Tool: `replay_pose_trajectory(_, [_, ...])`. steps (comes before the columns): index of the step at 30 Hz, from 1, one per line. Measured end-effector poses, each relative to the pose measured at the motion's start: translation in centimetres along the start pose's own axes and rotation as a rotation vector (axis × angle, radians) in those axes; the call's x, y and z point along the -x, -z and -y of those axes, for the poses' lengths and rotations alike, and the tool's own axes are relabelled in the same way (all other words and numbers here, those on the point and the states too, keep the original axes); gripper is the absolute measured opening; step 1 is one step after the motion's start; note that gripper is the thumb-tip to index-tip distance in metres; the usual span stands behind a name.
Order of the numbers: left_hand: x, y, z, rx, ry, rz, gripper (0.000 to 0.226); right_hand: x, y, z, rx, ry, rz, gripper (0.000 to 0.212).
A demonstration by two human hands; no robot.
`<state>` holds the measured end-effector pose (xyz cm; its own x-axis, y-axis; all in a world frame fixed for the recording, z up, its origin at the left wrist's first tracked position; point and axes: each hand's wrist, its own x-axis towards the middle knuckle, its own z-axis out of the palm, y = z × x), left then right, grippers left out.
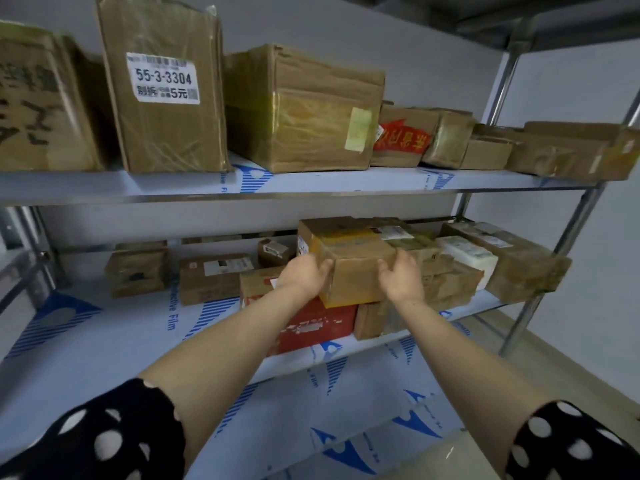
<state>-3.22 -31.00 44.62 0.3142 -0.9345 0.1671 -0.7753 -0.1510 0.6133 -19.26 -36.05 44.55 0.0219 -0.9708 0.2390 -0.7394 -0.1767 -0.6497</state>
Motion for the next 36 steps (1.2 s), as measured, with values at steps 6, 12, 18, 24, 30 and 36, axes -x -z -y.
replay_pose_trajectory(6, [-2.6, -2.0, -2.5, 0.168, 0.146, -0.019, 0.044, -4.6, 0.6, -1.1, -0.081, -0.019, 0.121, 0.057])
replay_pose_trajectory(12, [-3.1, -3.5, -3.4, 0.362, 0.305, -0.096, 0.042, -5.8, 0.6, -1.5, -0.308, -0.128, 0.239, 0.056])
replay_pose_trajectory(18, [-2.0, -2.2, -2.5, 0.445, 0.444, -0.321, 0.031, -5.1, -0.1, -1.0, -0.580, -0.159, 0.327, 0.043])
replay_pose_trajectory(24, [2.7, 1.1, -0.3, 0.439, 0.524, -0.590, 0.041, -1.2, -1.6, 2.3, -0.693, -0.057, 0.513, 0.034])
replay_pose_trajectory(30, [11.2, 4.1, 2.7, 0.395, 0.644, -0.757, 0.035, 5.0, -4.7, 5.3, -0.778, 0.061, 0.712, 0.035])
replay_pose_trajectory(36, [20.7, 5.7, 3.9, 0.493, 0.701, -0.927, 0.033, 12.2, -7.4, 7.1, -0.829, 0.256, 0.961, 0.057])
